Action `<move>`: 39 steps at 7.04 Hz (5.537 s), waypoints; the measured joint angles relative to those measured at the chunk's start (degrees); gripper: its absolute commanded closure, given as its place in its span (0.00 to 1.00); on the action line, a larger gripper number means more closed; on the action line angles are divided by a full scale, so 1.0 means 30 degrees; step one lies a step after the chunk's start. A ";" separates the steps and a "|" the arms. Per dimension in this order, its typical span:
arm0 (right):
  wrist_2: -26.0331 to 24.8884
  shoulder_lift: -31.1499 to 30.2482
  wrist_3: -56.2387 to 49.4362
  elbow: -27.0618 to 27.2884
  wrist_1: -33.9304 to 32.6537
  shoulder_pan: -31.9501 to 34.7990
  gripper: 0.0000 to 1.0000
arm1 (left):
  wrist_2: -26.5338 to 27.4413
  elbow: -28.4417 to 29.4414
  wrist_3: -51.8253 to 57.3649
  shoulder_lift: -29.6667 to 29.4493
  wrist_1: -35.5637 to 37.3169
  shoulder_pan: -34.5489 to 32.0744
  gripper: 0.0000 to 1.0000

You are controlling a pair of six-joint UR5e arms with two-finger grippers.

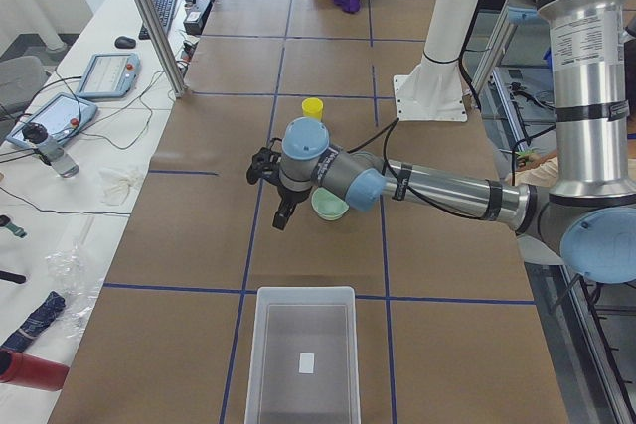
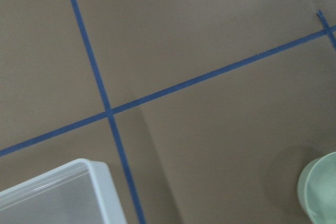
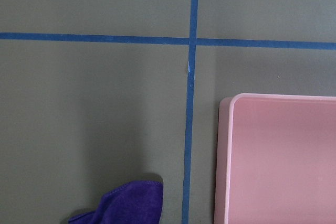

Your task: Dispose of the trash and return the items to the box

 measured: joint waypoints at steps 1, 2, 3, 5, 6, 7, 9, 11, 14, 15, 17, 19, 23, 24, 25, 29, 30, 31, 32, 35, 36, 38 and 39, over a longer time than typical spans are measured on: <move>0.0001 -0.0008 0.0009 -0.0008 -0.0006 0.0000 0.00 | 0.0002 -0.0538 -0.3416 -0.0729 -0.0516 0.1839 0.00; -0.0003 -0.0029 0.0012 -0.0019 -0.0012 0.0000 0.00 | 0.0080 -0.0816 -0.6955 -0.1949 -0.0706 0.3800 0.00; 0.0004 -0.0045 0.0013 -0.0019 -0.0012 0.0000 0.00 | 0.0193 -0.0934 -1.0504 -0.3459 -0.0730 0.5842 0.00; 0.0010 -0.0057 -0.0012 -0.0037 -0.0012 -0.0001 0.00 | 0.1944 -0.0934 -1.5723 -0.5751 -0.0615 0.9228 0.00; 0.0011 -0.0059 -0.0031 -0.0084 -0.0016 0.0000 0.00 | 0.3256 -0.0760 -1.7113 -0.6418 -0.0504 1.0496 0.00; 0.0012 -0.0059 -0.0040 -0.0136 -0.0007 0.0000 0.00 | 0.3982 -0.0270 -1.7787 -0.7270 0.0192 1.1490 0.01; 0.0011 -0.0060 -0.0052 -0.0177 -0.0006 0.0000 0.00 | 0.6032 0.1070 -1.8212 -1.0273 0.3705 1.2888 0.01; 0.0011 -0.0060 -0.0082 -0.0300 -0.0007 0.0000 0.00 | 0.7462 0.1620 -1.8177 -1.1453 0.5021 1.3697 0.02; 0.0011 -0.0042 -0.0127 -0.0515 0.0000 0.0000 0.00 | 0.7744 0.2213 -1.8041 -1.1859 0.5086 1.3850 0.04; 0.0011 -0.0034 -0.0131 -0.0542 0.0000 0.0000 0.00 | 0.7743 0.2590 -1.8024 -1.2034 0.5039 1.3881 0.04; 0.0011 -0.0031 -0.0114 -0.0555 0.0000 0.0000 0.00 | 0.7737 0.3527 -1.7992 -1.2398 0.4664 1.3916 0.11; 0.0011 -0.0031 -0.0118 -0.0575 0.0000 0.0000 0.00 | 0.7729 0.4436 -1.8005 -1.2464 0.3625 1.3924 0.58; 0.0011 -0.0036 -0.0124 -0.0657 0.0000 0.0000 0.00 | 0.7686 0.4828 -1.8043 -1.2523 0.3146 1.4253 1.00; 0.0011 -0.0041 -0.0113 -0.0666 0.0000 0.0000 0.00 | 0.7674 0.4759 -1.8084 -1.2503 0.3157 1.4306 1.00; 0.0011 -0.0043 -0.0107 -0.0672 0.0001 0.0000 0.00 | 0.7654 0.4285 -1.8136 -1.2468 0.3174 1.4268 1.00; 0.0012 -0.0024 -0.0078 -0.0627 0.0000 0.0000 0.00 | 0.6366 -0.0961 -1.6208 -1.0758 0.5139 0.8699 1.00; 0.0011 -0.0011 -0.0076 -0.0601 0.0000 0.0000 0.00 | 0.6112 -0.1803 -1.3839 -0.9208 0.5419 0.7433 1.00; 0.0031 -0.0006 -0.0075 -0.0562 0.0000 0.0001 0.00 | 0.5904 -0.2153 -1.1313 -0.7515 0.5477 0.6241 1.00; 0.0070 -0.0003 -0.0074 -0.0525 0.0000 0.0000 0.00 | 0.5459 -0.2027 -0.8307 -0.5907 0.5465 0.4900 1.00; 0.0098 -0.0001 -0.0074 -0.0413 0.0006 0.0000 0.00 | 0.3729 0.1285 0.1385 -0.2723 0.5028 -0.1039 1.00; 0.0099 -0.0008 -0.0074 -0.0324 0.0013 0.0000 0.00 | 0.3625 0.3343 0.5165 -0.2328 0.4739 -0.3262 1.00; 0.0267 -0.0026 -0.0074 -0.0120 0.0004 0.0000 0.00 | 0.3102 0.7294 0.9351 -0.1934 0.3653 -0.5570 1.00; 0.0381 -0.0028 -0.0075 -0.0088 0.0002 0.0000 0.00 | 0.2371 0.8990 0.9933 -0.1604 0.2671 -0.5881 1.00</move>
